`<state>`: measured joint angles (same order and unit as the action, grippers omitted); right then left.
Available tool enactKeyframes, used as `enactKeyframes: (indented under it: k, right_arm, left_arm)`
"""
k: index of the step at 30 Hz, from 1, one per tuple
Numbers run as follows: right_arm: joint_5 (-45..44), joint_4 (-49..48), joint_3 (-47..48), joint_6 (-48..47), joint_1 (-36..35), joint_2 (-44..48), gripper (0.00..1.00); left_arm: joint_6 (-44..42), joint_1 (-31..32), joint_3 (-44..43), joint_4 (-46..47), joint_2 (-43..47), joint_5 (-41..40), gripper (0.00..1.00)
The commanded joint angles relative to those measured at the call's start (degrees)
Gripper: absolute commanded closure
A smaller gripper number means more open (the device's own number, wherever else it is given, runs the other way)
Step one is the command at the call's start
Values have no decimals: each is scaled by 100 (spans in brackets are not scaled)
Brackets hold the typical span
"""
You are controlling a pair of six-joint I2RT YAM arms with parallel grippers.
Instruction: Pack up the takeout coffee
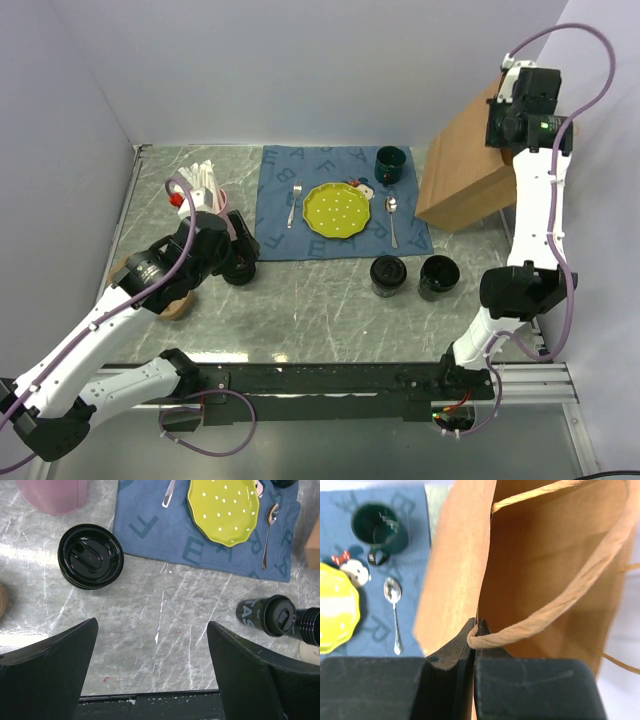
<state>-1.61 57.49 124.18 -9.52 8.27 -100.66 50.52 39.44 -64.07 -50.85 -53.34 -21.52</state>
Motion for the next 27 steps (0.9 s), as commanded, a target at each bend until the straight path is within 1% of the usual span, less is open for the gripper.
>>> enactKeyframes:
  k: [1, 6, 7, 9, 10, 12, 13, 14, 19, 23, 27]
  right_arm:
    - [-77, -458, 572, -304, -88, 547, 100]
    - [-94, -563, 845, -946, -545, 916, 100]
    - [62, -634, 862, -1025, -720, 986, 100]
    - [458, -661, 941, -1183, -801, 1162, 100]
    - [703, -643, 967, -1245, -1027, 1215, 100]
    - [793, -643, 907, -1587, -1511, 1399, 100]
    - [863, -669, 828, -1701, -1669, 1496, 100]
    - [881, -661, 670, -1868, -2010, 1645, 100]
    - [908, -757, 266, -1992, -2760, 2111, 100]
    - [1723, -968, -630, -2054, -3147, 2734, 100]
    - [2145, -1108, -1298, -2063, -3691, 3192, 100]
  left_arm:
    - [37, -7, -263, -39, 52, -212, 4]
    - [-112, -7, -422, -66, 69, -388, 3]
    - [-148, -7, -474, -74, 87, -449, 3]
    - [-122, -7, -536, -179, 78, -642, 3]
    - [-78, -7, -614, -249, 70, -739, 3]
    - [123, -7, -685, -477, 78, -1115, 3]
    - [125, -7, -694, -487, 87, -1170, 4]
    - [107, -7, -694, -470, 105, -1205, 4]
    - [81, -15, -1009, -715, -18, -1311, 4]
    - [63, -15, -1388, -899, -10, -1556, 4]
    - [-59, -15, -1924, -945, 96, -1812, 3]
